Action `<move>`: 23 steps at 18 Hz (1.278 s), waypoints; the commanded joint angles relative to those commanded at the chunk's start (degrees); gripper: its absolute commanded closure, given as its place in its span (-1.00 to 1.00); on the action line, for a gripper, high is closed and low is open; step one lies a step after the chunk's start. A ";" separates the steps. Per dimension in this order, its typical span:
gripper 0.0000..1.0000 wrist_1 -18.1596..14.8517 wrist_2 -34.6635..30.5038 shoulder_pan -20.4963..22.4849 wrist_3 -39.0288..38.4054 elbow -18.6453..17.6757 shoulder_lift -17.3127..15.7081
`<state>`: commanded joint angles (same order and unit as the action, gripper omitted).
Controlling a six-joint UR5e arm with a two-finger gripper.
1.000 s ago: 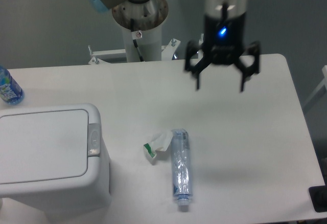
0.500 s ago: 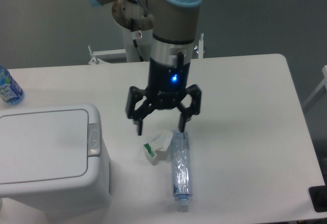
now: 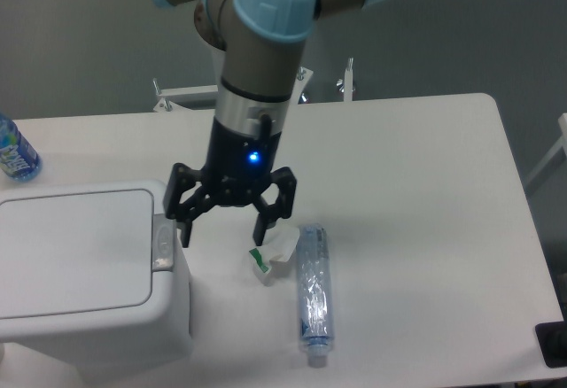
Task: Open the trash can
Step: 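Push the gripper against the lid edge to swing the lid open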
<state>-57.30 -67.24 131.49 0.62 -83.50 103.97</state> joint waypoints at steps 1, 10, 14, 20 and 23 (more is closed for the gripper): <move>-1.00 0.00 0.00 -0.09 0.00 0.00 0.09; -1.00 0.00 -0.17 -0.09 0.35 0.09 0.97; -1.00 0.17 -0.53 -0.18 0.44 -0.26 1.23; -1.00 0.26 -0.53 -0.18 0.79 -0.18 1.76; -1.00 0.26 -0.53 -0.09 0.88 0.26 2.02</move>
<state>-57.04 -67.76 131.40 1.49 -83.24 106.00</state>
